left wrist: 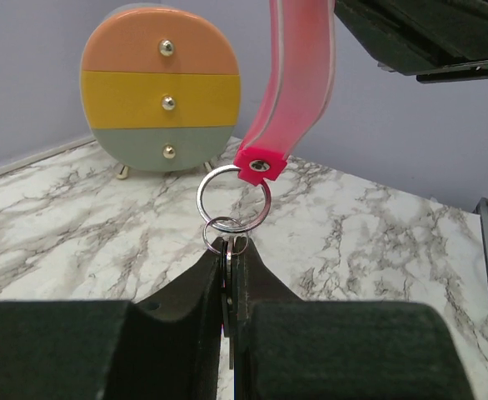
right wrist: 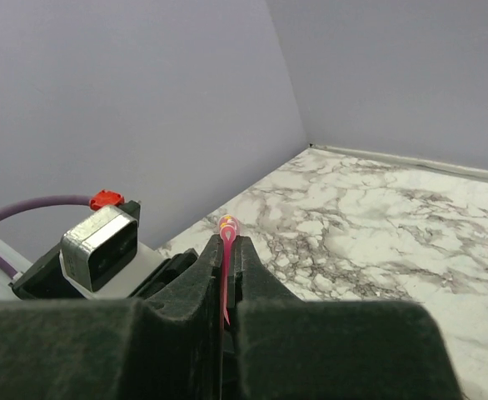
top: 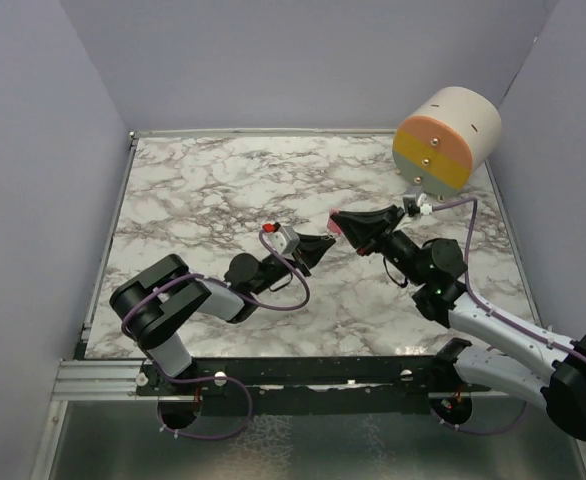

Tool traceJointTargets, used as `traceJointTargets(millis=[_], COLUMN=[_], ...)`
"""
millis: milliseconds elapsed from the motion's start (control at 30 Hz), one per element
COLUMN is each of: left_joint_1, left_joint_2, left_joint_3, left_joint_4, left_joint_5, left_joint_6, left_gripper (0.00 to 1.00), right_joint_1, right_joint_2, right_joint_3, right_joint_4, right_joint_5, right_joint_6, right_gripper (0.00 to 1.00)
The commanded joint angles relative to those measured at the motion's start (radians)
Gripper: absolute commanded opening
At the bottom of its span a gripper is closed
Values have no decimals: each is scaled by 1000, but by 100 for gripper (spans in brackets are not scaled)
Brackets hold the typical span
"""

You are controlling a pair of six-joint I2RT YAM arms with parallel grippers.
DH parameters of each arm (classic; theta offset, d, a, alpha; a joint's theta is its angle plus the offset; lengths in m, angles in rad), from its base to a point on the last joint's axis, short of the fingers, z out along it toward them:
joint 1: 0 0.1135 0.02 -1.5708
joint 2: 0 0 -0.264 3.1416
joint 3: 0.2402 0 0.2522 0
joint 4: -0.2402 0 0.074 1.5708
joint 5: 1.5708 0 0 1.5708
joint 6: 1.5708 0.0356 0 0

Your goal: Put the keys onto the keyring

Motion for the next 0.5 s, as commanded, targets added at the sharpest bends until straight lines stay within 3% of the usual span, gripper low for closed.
traceJointTargets(millis=[0,467], left_joint_1=[-6,-5], left_joint_2=[-32,-44], left_joint_3=[-23,-23], left_joint_4=[196,145], left_joint_5=[-34,-38], left_joint_6=[22,68], left_gripper=[0,0], right_joint_1=[4,4], right_joint_2=[-29,-86], right_joint_3=[-20,-53], right_joint_4=[-9,-40], right_joint_5=[47,90], right_joint_6=[16,-1], right_gripper=[1,1])
